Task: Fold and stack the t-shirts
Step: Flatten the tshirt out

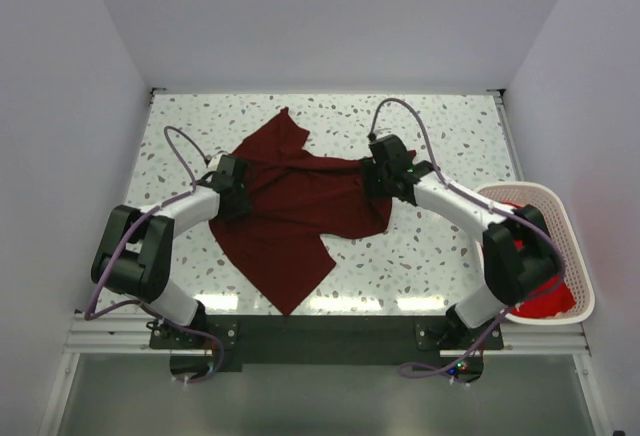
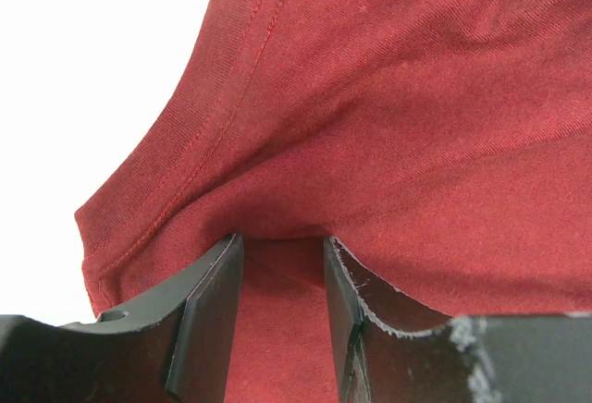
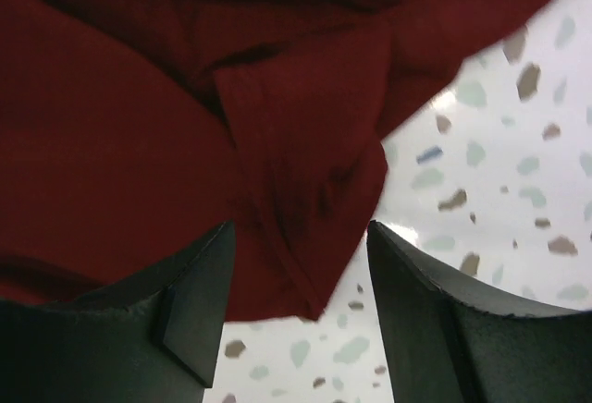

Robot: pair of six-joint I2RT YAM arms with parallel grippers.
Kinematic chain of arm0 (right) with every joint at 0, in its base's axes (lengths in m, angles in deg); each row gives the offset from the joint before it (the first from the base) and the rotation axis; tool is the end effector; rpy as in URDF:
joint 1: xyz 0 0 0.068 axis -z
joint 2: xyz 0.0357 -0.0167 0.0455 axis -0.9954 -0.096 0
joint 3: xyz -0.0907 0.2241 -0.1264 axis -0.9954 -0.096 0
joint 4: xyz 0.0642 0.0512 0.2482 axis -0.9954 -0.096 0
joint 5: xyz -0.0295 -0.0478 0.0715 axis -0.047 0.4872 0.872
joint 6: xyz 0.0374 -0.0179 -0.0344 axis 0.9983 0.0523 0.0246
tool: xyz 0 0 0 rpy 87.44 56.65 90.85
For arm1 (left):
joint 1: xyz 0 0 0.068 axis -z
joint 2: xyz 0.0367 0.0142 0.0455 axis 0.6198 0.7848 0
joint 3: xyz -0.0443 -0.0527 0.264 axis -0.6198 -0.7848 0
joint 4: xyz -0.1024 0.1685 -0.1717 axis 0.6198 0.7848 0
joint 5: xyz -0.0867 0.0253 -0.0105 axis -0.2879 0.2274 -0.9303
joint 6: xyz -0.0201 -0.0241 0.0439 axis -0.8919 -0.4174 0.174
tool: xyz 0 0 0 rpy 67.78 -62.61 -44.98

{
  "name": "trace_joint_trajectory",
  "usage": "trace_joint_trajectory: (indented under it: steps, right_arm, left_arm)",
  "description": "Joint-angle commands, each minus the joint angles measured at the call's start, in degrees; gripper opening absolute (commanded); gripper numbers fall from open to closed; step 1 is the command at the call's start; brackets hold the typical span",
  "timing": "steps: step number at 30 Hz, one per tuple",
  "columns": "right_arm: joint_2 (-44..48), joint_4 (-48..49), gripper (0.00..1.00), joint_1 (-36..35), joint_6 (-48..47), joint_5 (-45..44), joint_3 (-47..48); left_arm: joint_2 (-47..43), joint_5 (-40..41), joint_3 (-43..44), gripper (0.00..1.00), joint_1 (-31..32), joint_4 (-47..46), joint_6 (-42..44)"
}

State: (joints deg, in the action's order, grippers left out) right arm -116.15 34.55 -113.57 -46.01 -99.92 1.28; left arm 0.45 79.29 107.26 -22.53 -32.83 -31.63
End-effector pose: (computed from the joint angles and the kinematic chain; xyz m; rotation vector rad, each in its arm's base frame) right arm 0.2845 0.1492 0.2290 -0.1684 2.4268 0.0825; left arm 0.2807 -0.0681 0.1550 -0.5953 2.5007 0.0631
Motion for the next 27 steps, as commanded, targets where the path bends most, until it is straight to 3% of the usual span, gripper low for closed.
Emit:
trace_joint_trajectory:
  steps: [1,10,17,20,22,24,27]
  right_arm:
    - [-6.74,0.38,0.63,-3.79,-6.29,-5.39,8.86]
    - [-20.28,-0.32,0.61,-5.64,-7.09,-7.67,20.11]
    - [-23.9,0.98,0.55,-5.55,-6.3,-15.32,19.6]
    - [-23.64,0.2,0.42,-5.37,-5.16,-19.36,19.77]
    - [-20.93,-0.41,0.17,-4.85,-4.45,-22.96,18.55]
    - [-18.11,-1.03,0.03,-4.06,-4.27,-24.99,17.14]
    - [-10.91,-4.01,0.0,-1.43,-1.66,-24.99,12.93]
  left_arm:
    - [-0.26,1.47,-0.58,0.46,-0.74,2.48,0.84]
    - [-1.14,0.85,-1.9,0.47,-0.74,1.51,0.58]
    - [-0.7,0.76,-1.9,0.47,-0.74,1.07,0.49]
    - [-0.44,1.03,-1.81,0.47,-0.74,1.16,0.49]
    - [-0.26,1.81,-1.72,0.47,-0.83,1.42,0.49]
    - [-0.17,2.08,-1.81,0.47,-0.92,1.6,0.49]
    - [0.27,2.17,-1.64,0.47,-1.18,1.77,0.32]
